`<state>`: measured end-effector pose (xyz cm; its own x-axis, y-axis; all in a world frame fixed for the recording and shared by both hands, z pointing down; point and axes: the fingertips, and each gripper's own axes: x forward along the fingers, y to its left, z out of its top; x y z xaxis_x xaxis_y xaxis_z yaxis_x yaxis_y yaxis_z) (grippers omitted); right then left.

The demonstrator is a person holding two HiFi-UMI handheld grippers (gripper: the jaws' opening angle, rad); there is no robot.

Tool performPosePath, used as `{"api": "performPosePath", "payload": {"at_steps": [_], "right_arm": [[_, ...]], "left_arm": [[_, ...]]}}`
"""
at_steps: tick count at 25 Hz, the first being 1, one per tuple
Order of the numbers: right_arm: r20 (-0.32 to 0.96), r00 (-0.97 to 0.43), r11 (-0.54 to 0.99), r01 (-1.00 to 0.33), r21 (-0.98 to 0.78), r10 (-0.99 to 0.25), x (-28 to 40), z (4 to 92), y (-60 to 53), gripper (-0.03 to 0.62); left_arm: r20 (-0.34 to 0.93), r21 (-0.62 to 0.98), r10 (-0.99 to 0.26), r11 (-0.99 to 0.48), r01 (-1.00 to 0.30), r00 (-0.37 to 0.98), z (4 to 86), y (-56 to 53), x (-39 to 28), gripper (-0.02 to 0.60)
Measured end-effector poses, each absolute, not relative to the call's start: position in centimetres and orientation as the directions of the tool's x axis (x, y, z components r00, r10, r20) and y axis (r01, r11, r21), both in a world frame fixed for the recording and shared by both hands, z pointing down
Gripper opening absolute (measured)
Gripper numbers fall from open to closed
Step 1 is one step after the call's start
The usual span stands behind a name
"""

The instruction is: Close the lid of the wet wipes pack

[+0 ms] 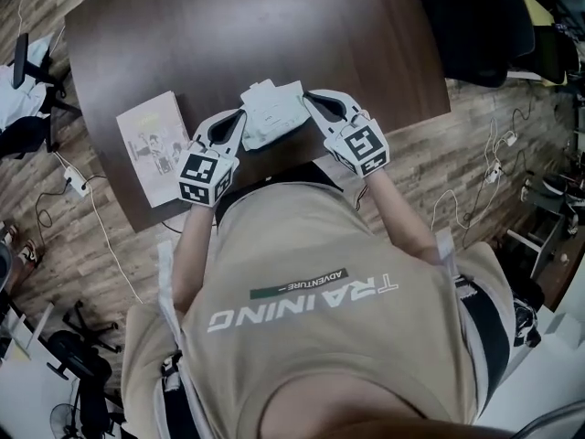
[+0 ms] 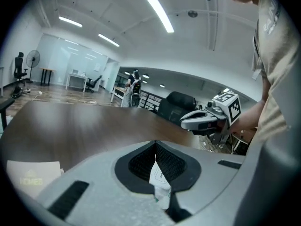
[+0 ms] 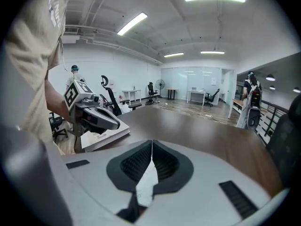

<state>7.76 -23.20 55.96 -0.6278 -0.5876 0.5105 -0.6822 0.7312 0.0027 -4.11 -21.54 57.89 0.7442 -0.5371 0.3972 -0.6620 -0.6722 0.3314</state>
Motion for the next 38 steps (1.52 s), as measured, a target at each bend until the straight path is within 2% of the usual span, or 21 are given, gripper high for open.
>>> {"api": "performPosePath", "payload": {"at_steps": [5, 11, 18, 20, 25, 27, 28, 29, 30, 33, 38], "right_arm": [[0.54, -0.671, 0.785, -0.619, -0.031, -0.508, 7.0, 58.0, -25.0, 0.015], [0.49, -0.737, 0.819, -0.569, -0.078, -0.466, 6.6, 59.1, -28.3, 0.015], [0.461, -0.799, 0.865, -0.487, -0.121, -0.385, 5.4, 62.6, -30.8, 0.015], [0.476, -0.814, 0.873, -0.457, -0.172, -0.333, 5.0, 63.5, -30.1, 0.017], [0.538, -0.836, 0.896, -0.316, -0.312, -0.108, 4.0, 67.5, -28.3, 0.017], [0.557, -0.828, 0.892, -0.301, -0.338, -0.068, 3.6, 68.6, -28.4, 0.023], [0.566, -0.823, 0.887, -0.298, -0.353, -0.051, 3.5, 68.9, -28.5, 0.053], [0.574, -0.818, 0.882, -0.297, -0.367, -0.036, 3.5, 69.3, -28.6, 0.111], [0.583, -0.812, 0.878, -0.297, -0.374, -0.026, 3.4, 69.6, -28.7, 0.121], [0.603, -0.798, 0.869, -0.293, -0.399, 0.009, 3.0, 70.6, -29.2, 0.121], [0.61, -0.78, 0.828, -0.25, -0.502, 0.135, 3.0, 71.5, -28.1, 0.12]], "left_arm": [[0.407, 0.362, -0.577, -0.61, -0.705, 0.708, 58.4, -21.5, -3.8, 0.005], [0.509, 0.208, -0.6, -0.61, -0.765, 0.617, 58.9, -20.4, -2.7, 0.005], [0.474, 0.362, -0.706, -0.387, -0.848, 0.526, 60.1, -21.4, -3.5, 0.005], [0.486, 0.371, -0.711, -0.358, -0.857, 0.508, 60.5, -21.5, -3.7, 0.005], [0.489, 0.417, -0.732, -0.282, -0.864, 0.474, 61.3, -21.6, -3.6, 0.005], [0.495, 0.426, -0.733, -0.263, -0.866, 0.466, 61.6, -21.3, -3.4, 0.005], [0.501, 0.425, -0.73, -0.26, -0.867, 0.464, 61.7, -20.9, -3.2, 0.005], [0.507, 0.423, -0.727, -0.259, -0.868, 0.464, 61.8, -20.5, -3.0, 0.005], [0.512, 0.42, -0.724, -0.259, -0.87, 0.463, 61.9, -20.3, -2.8, 0.005], [0.526, 0.416, -0.72, -0.247, -0.875, 0.453, 62.5, -19.8, -3.1, 0.005], [0.504, 0.443, -0.74, -0.221, -0.869, 0.445, 61.5, -19.5, -2.8, 0.005]]}}
